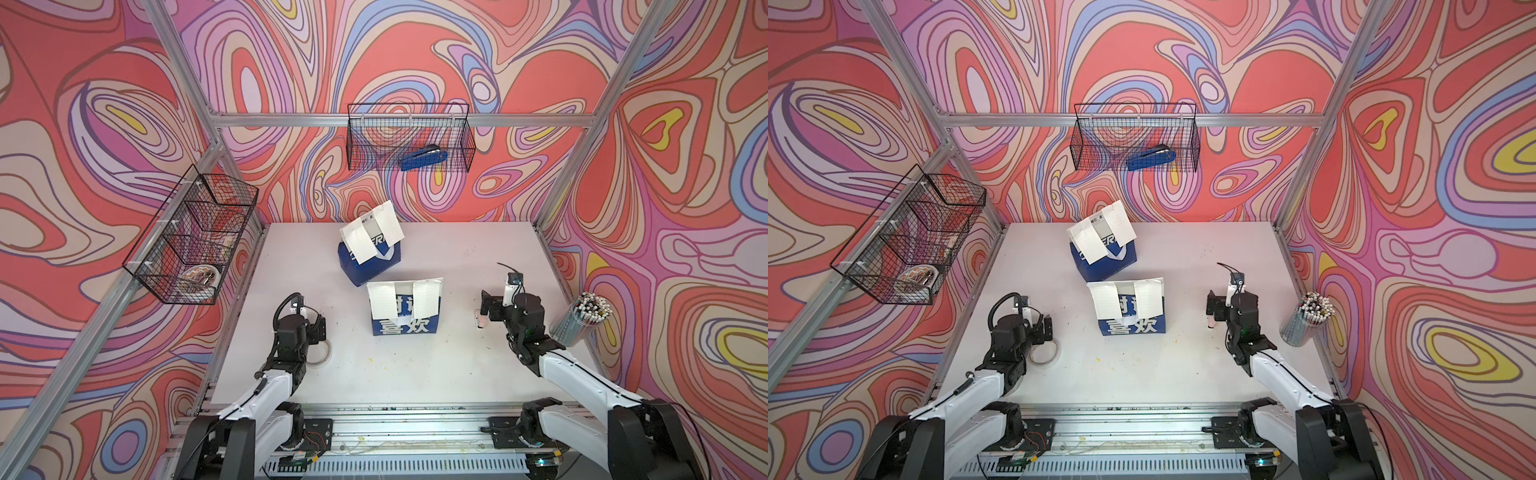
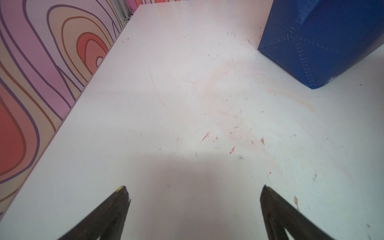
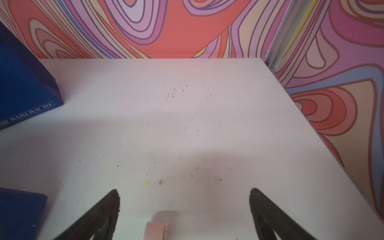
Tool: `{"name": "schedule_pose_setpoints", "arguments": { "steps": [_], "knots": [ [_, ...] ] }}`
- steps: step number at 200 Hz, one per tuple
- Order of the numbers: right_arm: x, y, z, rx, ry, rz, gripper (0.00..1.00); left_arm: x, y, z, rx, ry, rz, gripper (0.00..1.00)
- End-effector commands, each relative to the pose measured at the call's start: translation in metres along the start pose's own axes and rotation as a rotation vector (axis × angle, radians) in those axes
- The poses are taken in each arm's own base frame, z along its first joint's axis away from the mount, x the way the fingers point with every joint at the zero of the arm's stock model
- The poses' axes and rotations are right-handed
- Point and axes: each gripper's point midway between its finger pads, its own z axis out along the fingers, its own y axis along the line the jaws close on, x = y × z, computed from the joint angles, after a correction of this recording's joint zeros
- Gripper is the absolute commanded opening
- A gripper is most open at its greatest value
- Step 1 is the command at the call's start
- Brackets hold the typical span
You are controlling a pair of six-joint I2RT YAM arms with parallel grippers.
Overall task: Staple the receipts to the bags
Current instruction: Reset both arms
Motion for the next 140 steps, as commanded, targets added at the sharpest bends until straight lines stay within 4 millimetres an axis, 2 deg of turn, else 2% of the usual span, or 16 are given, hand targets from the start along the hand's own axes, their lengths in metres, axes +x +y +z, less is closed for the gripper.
{"name": "schedule_pose_setpoints", "arguments": {
  "steps": [1,19,42,56,70,80,88,97,110,125,140],
  "knots": [
    [-0.042,-0.017,0.0,0.1,-0.22,-0.009,0.98,-0.052,-0.006,0.005,0.019,-0.191,0.016,1.0],
    [-0.034,-0.009,0.007,0.064,-0.251,-0.012,0.98,-0.064,-0.014,0.008,0.047,-0.303,0.038,1.0],
    [-0.032,-0.014,0.013,0.096,-0.337,0.039,0.98,-0.066,-0.014,0.023,0.034,-0.227,0.026,1.0],
    [-0.032,-0.013,0.021,0.108,-0.372,0.025,0.98,-0.07,-0.014,0.027,0.03,-0.294,-0.01,1.0],
    [-0.016,-0.016,0.037,0.13,-0.349,0.035,0.98,-0.054,-0.012,0.039,0.006,-0.282,-0.027,1.0],
    [-0.018,-0.011,0.044,0.102,-0.341,0.003,0.99,-0.056,-0.012,0.042,-0.008,-0.326,-0.02,1.0],
    [-0.014,-0.005,0.048,0.073,-0.313,-0.003,0.98,-0.051,-0.01,0.042,-0.018,-0.281,-0.028,1.0],
    [-0.014,-0.01,0.051,0.096,-0.305,0.003,0.98,-0.049,-0.006,0.045,-0.038,-0.229,-0.04,1.0],
    [-0.014,-0.011,0.052,0.107,-0.293,0.01,0.98,-0.055,-0.005,0.054,-0.06,-0.248,-0.027,1.0],
    [-0.015,-0.012,0.057,0.118,-0.281,0.011,0.98,-0.051,-0.012,0.058,-0.027,-0.17,-0.013,1.0],
    [-0.014,-0.013,0.06,0.119,-0.265,0.014,0.99,-0.053,-0.013,0.058,-0.028,-0.209,-0.001,1.0]
  ]
}}
